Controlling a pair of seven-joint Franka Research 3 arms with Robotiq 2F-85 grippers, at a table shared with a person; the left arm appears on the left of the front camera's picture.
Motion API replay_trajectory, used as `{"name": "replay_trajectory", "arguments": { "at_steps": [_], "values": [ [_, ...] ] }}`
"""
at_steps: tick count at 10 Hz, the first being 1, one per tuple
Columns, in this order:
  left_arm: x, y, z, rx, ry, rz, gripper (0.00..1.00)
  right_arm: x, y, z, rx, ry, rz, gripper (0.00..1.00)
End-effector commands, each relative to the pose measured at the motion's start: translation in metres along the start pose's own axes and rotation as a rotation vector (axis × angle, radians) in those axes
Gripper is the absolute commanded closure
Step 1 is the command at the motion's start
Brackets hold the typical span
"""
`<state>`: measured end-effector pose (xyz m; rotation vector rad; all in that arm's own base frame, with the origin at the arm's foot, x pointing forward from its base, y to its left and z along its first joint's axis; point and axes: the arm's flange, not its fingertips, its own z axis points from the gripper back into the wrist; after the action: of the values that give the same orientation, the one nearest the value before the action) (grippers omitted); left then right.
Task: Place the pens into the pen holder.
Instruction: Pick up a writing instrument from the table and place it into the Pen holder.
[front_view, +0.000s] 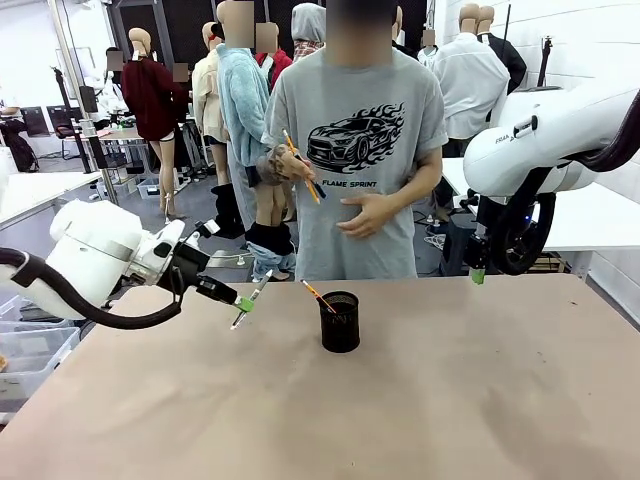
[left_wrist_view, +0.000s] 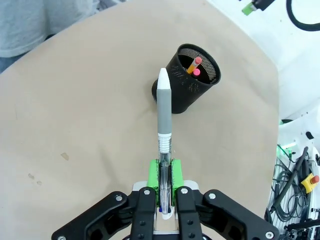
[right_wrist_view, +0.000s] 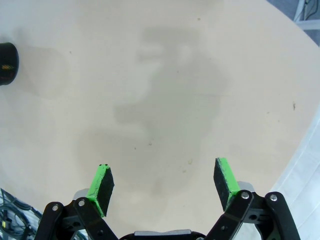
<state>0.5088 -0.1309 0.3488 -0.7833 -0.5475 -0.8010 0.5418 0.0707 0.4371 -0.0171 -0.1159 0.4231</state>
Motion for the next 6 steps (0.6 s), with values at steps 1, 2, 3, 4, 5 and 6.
{"name": "replay_trajectory", "arguments": {
  "at_steps": [1, 2, 3, 4, 5, 6],
  "values": [
    [-0.012, -0.002, -0.001, -0.057, -0.095, -0.055, 1.00, 0.000, -0.001, 0.000, 0.011, -0.009, 0.011, 0.00],
    [-0.016, -0.004, 0.004, -0.073, -0.111, -0.081, 1.00, 0.000, -0.001, 0.000, 0.011, -0.009, 0.011, 0.00],
    [-0.020, -0.006, 0.015, -0.104, -0.145, -0.113, 1.00, 0.000, -0.001, 0.000, 0.011, -0.009, 0.011, 0.00],
    [-0.027, -0.011, 0.037, -0.110, -0.182, -0.135, 1.00, 0.000, -0.001, 0.000, 0.011, -0.009, 0.011, 0.00],
    [-0.032, -0.013, 0.057, -0.129, -0.224, -0.164, 1.00, 0.000, -0.001, 0.000, 0.011, -0.009, 0.011, 0.00],
    [-0.043, -0.019, 0.092, -0.111, -0.290, -0.197, 1.00, 0.000, -0.001, 0.000, 0.011, -0.009, 0.011, 0.00]
  ]
}}
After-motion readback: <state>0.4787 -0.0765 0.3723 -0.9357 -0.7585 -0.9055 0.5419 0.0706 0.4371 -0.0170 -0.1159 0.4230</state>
